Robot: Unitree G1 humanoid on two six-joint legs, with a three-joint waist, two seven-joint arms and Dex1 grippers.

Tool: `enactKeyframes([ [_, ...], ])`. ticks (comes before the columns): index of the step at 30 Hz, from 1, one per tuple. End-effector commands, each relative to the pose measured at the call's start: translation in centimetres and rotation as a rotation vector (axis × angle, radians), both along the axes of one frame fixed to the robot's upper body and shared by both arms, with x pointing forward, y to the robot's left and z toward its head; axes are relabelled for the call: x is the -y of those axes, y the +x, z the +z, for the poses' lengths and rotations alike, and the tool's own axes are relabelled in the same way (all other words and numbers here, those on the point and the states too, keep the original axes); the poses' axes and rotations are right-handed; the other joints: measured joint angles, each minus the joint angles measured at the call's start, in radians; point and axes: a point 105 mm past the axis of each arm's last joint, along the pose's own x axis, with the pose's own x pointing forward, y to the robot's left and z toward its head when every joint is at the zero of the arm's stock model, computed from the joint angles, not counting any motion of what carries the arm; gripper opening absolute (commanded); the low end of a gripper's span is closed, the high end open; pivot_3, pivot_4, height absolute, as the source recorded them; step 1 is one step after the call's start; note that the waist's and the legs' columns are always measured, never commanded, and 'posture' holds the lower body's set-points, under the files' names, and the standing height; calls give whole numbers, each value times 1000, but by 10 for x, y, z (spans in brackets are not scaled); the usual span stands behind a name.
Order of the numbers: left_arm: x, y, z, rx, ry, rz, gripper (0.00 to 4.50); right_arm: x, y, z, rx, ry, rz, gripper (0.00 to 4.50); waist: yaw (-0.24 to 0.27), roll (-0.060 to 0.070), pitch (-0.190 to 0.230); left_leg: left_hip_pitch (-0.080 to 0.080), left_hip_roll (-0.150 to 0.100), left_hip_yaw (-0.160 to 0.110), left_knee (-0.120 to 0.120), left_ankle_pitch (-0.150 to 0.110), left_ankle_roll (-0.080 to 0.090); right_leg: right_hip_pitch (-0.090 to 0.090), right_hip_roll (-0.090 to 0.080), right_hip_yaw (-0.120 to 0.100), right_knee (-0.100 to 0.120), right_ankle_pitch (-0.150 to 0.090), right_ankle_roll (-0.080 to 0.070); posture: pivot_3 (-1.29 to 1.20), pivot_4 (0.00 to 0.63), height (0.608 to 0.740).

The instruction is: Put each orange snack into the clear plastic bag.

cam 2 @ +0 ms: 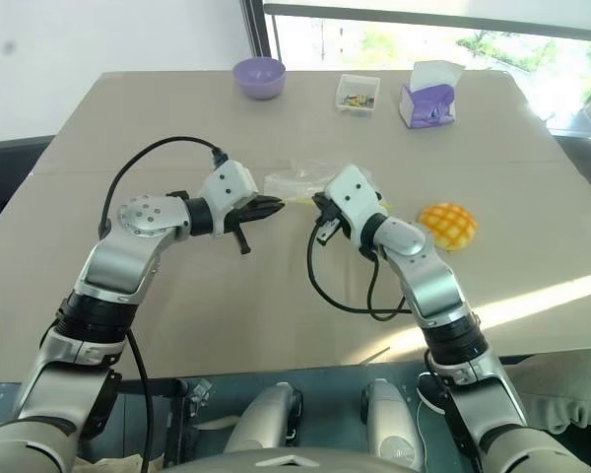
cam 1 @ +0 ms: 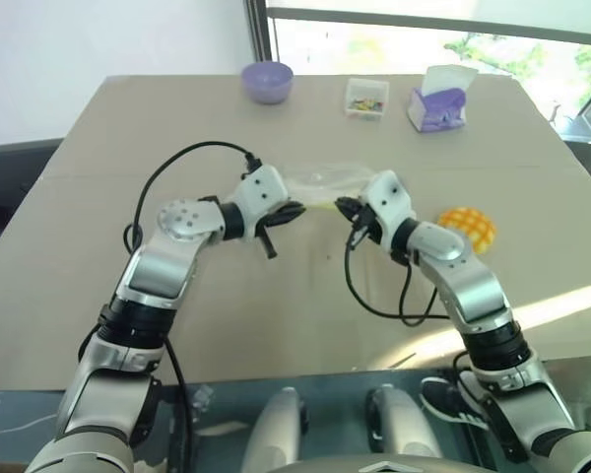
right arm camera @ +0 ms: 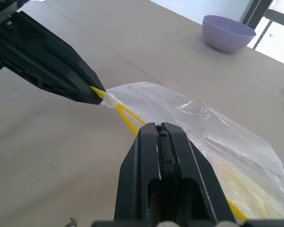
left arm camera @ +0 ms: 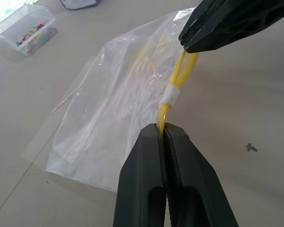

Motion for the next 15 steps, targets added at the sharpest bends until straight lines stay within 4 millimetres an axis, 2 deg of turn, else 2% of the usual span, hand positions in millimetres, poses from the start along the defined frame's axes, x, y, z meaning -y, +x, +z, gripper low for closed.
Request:
enactKeyframes([
  [1,5,-2,17,63,-17,-17,0,-4,-8,13,47,18,34,52,0,0,0,0,0,0,0,0,0,0,0,0,0,0,0,0,150,740],
  [15,8,-5,18,67,-29,-33,0,-2,-4,6,25,9,9,52,0,0,0,0,0,0,0,0,0,0,0,0,0,0,0,0,150,740],
])
